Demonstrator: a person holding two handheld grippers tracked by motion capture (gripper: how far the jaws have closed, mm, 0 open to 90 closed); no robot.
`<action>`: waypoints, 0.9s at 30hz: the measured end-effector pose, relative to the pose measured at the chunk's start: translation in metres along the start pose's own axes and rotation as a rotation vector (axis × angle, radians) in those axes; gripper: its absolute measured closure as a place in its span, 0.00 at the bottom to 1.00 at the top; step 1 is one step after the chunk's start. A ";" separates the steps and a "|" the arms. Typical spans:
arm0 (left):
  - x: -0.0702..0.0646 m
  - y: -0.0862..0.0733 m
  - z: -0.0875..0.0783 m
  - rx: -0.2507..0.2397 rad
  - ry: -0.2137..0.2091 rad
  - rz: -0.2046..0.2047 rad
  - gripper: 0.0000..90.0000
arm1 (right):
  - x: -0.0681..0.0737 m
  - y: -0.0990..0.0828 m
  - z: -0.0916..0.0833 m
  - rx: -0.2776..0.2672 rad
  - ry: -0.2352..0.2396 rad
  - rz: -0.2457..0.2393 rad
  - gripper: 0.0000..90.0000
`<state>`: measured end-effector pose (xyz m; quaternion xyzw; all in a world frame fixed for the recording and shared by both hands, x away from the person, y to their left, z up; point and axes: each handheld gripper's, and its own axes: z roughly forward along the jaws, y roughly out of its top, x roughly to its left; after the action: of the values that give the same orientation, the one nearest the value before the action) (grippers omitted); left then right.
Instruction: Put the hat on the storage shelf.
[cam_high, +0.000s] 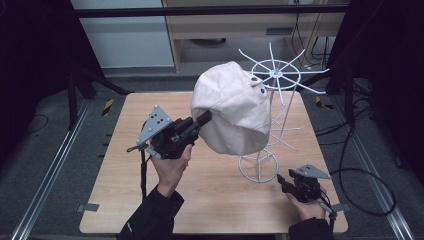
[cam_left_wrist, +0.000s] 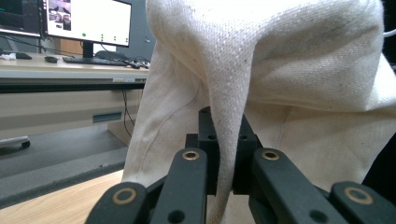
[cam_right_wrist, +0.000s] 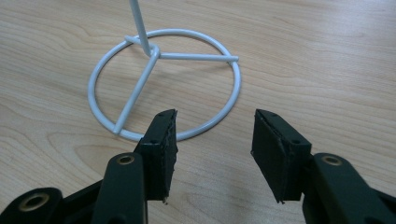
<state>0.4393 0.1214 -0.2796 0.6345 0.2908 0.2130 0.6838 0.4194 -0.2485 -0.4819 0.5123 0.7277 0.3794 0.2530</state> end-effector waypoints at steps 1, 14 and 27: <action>0.000 -0.001 0.000 0.003 0.001 0.001 0.96 | 0.000 0.000 0.000 0.000 -0.001 0.000 0.56; 0.001 -0.006 0.005 0.045 0.008 0.017 0.90 | 0.000 0.000 0.000 0.003 0.003 0.004 0.55; 0.004 -0.011 0.008 0.075 0.010 0.020 0.84 | 0.000 0.000 0.000 0.003 0.004 0.003 0.55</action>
<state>0.4465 0.1171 -0.2905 0.6615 0.2953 0.2120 0.6559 0.4193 -0.2483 -0.4818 0.5129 0.7281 0.3796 0.2502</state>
